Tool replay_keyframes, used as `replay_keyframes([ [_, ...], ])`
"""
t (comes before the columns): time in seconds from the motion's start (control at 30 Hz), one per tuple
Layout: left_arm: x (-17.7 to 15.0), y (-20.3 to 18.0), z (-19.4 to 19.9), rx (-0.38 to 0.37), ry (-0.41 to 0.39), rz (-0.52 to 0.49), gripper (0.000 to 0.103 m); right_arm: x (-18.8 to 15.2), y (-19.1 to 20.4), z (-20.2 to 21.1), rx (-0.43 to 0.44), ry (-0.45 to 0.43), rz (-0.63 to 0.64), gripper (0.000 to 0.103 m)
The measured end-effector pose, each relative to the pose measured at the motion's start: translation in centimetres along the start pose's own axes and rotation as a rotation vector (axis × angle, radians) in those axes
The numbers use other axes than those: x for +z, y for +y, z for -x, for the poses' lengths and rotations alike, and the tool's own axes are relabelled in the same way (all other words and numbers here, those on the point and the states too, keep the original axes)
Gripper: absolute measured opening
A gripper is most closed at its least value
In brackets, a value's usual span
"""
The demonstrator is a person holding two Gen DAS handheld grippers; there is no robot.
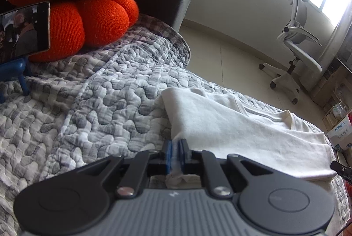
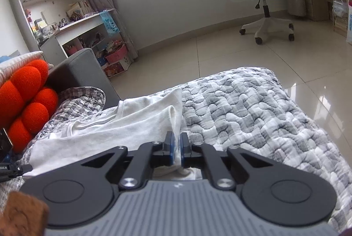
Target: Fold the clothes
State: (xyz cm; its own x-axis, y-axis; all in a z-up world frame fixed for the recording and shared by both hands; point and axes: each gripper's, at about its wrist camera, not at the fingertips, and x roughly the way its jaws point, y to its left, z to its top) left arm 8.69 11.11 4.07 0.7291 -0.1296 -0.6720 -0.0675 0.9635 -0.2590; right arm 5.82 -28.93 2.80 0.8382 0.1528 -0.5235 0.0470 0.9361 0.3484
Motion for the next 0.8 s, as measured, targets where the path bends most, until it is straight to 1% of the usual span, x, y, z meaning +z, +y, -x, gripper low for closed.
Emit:
replay_keyframes([
  [0.03, 0.0, 0.1, 0.0, 0.0, 0.0, 0.005, 0.016, 0.2, -0.2, 0.1, -0.005, -0.003, -0.001, 0.006],
  [0.1, 0.3, 0.3, 0.3, -0.013, -0.008, 0.025, 0.017, 0.5, -0.6, 0.3, -0.004, -0.013, -0.005, 0.006],
  [0.13, 0.4, 0.3, 0.5, -0.016, -0.017, 0.033, 0.017, 0.7, -0.8, 0.4, 0.012, -0.018, -0.007, 0.007],
  [0.2, 0.6, 0.5, 0.7, -0.014, -0.033, 0.047, 0.017, 1.3, -0.5, 0.2, 0.051, -0.003, -0.004, 0.018],
  [0.3, 0.7, 0.4, 0.7, 0.002, -0.053, 0.051, 0.017, 1.9, 0.5, -0.8, 0.079, 0.031, 0.022, 0.018],
  [0.37, 0.5, -0.1, 0.3, 0.025, -0.048, 0.012, 0.017, 1.9, 1.4, -1.7, 0.069, 0.054, 0.067, 0.018],
  [0.4, 0.4, -0.4, 0.0, 0.041, -0.043, -0.012, 0.017, 1.7, 1.8, -2.1, 0.048, 0.058, 0.104, 0.016],
  [0.43, 0.3, -0.6, -0.2, 0.057, -0.038, -0.031, 0.019, 1.5, 2.3, -2.2, 0.019, 0.058, 0.144, 0.012],
  [0.47, 0.2, -0.6, -0.4, 0.067, -0.033, -0.037, 0.02, 1.3, 2.7, -2.4, -0.011, 0.057, 0.184, 0.007],
  [0.53, 0.2, -0.5, -0.5, 0.071, -0.035, -0.04, 0.021, 1.1, 3.0, -2.0, -0.039, 0.027, 0.207, 0.003],
  [0.6, 0.2, -0.7, -0.5, 0.081, -0.04, -0.061, 0.022, 1.0, 2.8, -2.1, -0.051, 0.024, 0.199, 0.002],
  [0.67, 0.0, -1.0, -0.6, 0.092, -0.044, -0.086, 0.022, 0.5, 2.6, -3.0, -0.067, 0.058, 0.208, 0.002],
  [0.73, 0.2, -0.8, -0.4, 0.088, -0.048, -0.069, 0.023, 0.3, 2.5, -3.3, -0.07, 0.06, 0.215, 0.002],
  [0.8, 0.5, -0.5, 0.2, 0.079, -0.068, -0.036, 0.023, 0.6, 2.6, -2.6, -0.066, 0.037, 0.207, 0.004],
])
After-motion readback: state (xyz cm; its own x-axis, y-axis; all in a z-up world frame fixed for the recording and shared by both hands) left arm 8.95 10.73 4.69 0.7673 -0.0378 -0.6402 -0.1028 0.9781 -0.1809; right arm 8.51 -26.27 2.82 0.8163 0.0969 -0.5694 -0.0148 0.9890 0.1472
